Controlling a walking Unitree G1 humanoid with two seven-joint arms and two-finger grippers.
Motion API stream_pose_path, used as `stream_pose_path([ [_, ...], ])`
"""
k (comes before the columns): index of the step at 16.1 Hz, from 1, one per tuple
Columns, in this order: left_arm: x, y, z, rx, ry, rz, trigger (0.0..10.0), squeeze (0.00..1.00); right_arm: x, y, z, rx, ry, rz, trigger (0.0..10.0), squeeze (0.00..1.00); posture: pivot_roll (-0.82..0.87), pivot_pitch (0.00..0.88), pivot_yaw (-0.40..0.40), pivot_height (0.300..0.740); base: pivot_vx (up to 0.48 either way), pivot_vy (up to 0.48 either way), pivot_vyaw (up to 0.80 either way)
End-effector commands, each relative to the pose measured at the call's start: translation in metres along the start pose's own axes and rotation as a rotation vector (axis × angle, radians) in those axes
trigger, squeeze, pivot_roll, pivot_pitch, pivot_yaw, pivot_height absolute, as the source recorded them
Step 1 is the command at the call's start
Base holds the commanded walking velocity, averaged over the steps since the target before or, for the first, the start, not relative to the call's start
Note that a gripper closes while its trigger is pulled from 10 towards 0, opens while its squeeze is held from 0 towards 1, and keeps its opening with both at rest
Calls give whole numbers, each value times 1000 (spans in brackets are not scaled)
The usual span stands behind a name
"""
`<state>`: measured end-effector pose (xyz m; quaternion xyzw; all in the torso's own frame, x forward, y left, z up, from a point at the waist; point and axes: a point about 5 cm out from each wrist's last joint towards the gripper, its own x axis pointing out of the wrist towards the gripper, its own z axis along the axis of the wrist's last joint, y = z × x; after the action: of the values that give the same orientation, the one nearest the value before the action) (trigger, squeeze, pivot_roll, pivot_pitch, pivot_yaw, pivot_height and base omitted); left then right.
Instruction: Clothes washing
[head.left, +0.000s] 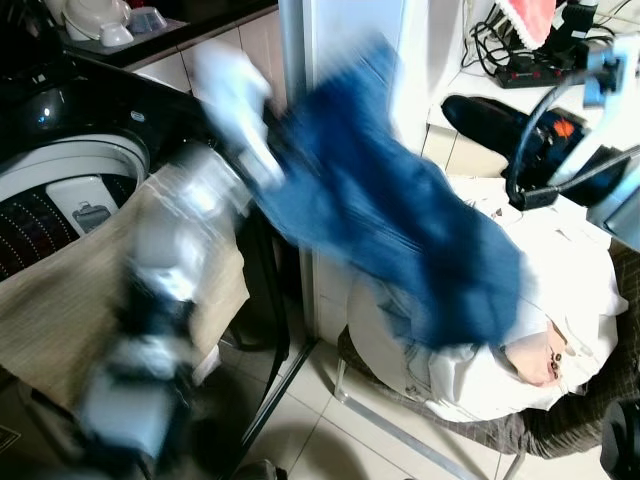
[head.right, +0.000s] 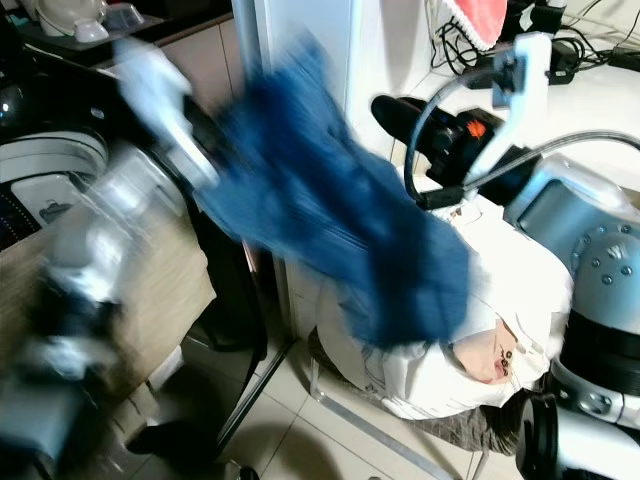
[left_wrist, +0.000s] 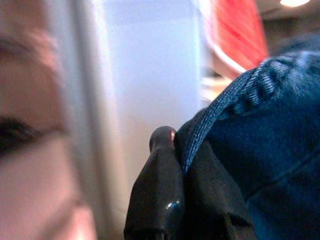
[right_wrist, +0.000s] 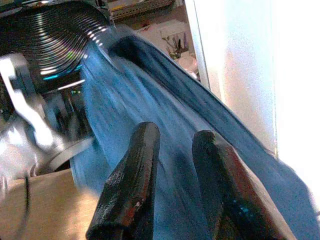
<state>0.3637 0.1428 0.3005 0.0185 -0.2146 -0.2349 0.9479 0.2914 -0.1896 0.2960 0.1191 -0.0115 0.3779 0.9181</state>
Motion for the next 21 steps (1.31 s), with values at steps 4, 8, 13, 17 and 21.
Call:
stream_pose_path([
  [4,-5,96,149,725,-217,365,0,0,3,24,-2,-74,-4,92,10000,0,-109,0,43,740,0,0,0],
  [8,-27,140,106,999,256,447,0,0,22,46,-37,-169,143,130,10000,0,-109,0,47,740,0,0,0],
  [13,-85,160,-24,701,829,294,10000,0,33,59,-58,-146,195,159,10000,0,-104,0,27,740,0,0,0],
  [17,-92,161,-33,577,888,296,10000,1000,33,65,-67,-155,233,195,10000,0,-99,0,20,740,0,0,0],
  [21,-89,167,-20,606,873,318,10000,1000,34,43,-71,-182,268,50,10000,0,-98,0,24,740,0,0,0],
])
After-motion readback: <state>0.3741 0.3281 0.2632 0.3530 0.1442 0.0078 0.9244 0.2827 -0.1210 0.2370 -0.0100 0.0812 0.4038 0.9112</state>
